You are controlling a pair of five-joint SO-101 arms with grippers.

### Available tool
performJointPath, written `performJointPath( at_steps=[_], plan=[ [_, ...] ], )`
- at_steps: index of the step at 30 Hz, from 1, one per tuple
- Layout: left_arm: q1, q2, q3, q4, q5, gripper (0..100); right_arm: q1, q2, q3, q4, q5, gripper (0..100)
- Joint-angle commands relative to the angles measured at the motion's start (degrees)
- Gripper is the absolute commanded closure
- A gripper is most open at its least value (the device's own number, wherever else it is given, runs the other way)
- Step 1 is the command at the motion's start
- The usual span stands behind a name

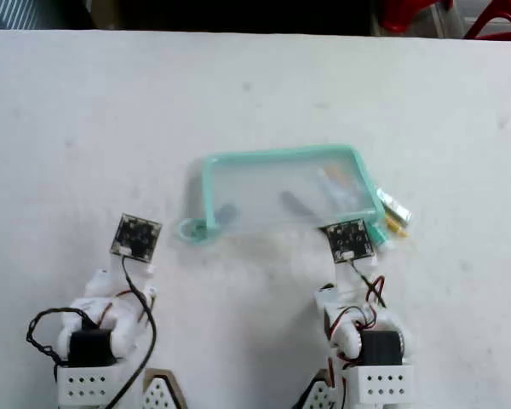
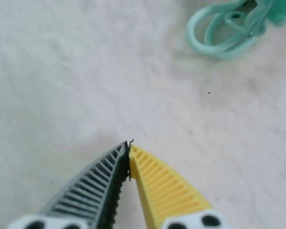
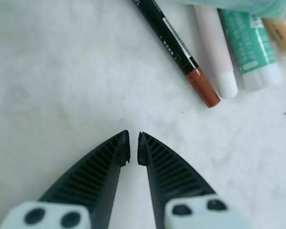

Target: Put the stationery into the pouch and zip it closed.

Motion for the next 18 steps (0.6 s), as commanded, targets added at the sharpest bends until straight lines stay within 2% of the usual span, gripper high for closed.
performJointPath(
  at_steps=[1,18],
  plan=[
    [-0.40,0.57,0.00,0.44,0.88,98,0.48,-0.04,-0.26,0.40,-0.44,96.5],
    [-0.40,0.57,0.00,0.44,0.88,98,0.04,-0.04,-0.26,0.40,-0.18,96.5]
  ],
)
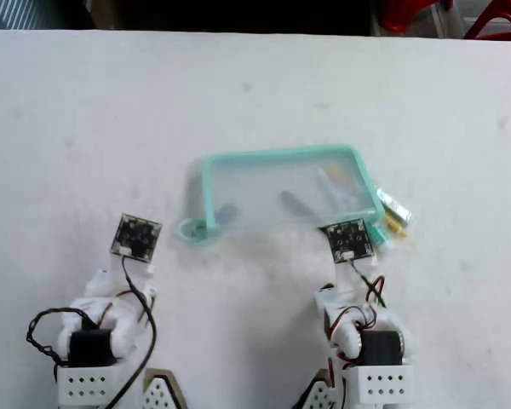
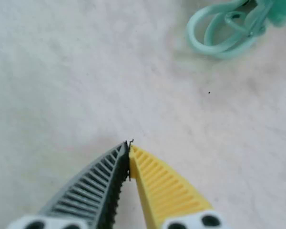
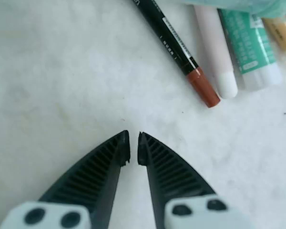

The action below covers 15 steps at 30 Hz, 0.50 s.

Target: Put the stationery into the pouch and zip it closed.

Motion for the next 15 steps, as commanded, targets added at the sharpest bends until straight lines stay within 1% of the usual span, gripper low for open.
performJointPath(
  at_steps=[1,10,15],
  plan=[
    [-0.40,0.57,0.00,0.44,0.88,98,0.04,-0.04,-0.26,0.40,-0.18,96.5],
    [-0.40,0.57,0.00,0.44,0.88,98,0.04,-0.04,-0.26,-0.04,-0.18,96.4],
    [-0.40,0.57,0.00,0.44,0.88,98,0.57,-0.04,0.44,-12.00,-0.62,96.4]
  ],
)
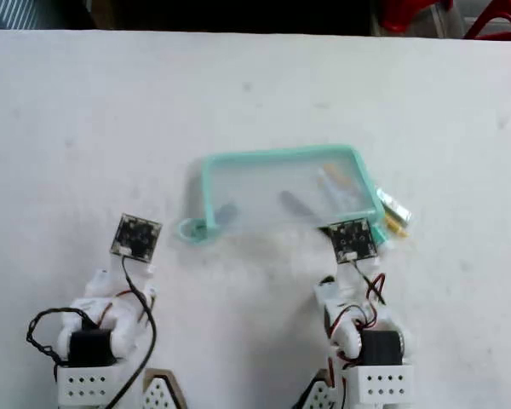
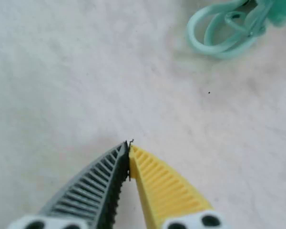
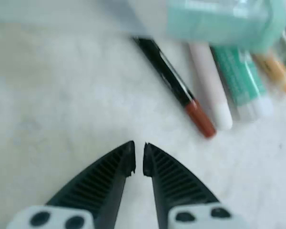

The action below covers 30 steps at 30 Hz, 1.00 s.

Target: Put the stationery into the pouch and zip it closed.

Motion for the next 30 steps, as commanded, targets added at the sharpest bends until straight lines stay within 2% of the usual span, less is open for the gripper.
performJointPath(
  at_steps=[1,11,18,24,30],
  plan=[
    [-0.40,0.57,0.00,0.44,0.88,98,0.40,-0.04,0.44,-6.90,-0.62,96.4],
    [-0.40,0.57,0.00,0.44,0.88,98,1.80,-0.04,-0.88,-14.29,-0.18,96.3],
    [-0.40,0.57,0.00,0.44,0.88,98,10.51,-0.04,-11.52,-10.77,-0.09,96.3],
    [-0.40,0.57,0.00,0.44,0.88,98,10.68,-0.04,-13.10,-10.77,6.59,96.3],
    [-0.40,0.57,0.00,0.44,0.88,98,10.42,-0.04,-13.01,-6.73,7.12,96.3]
  ],
)
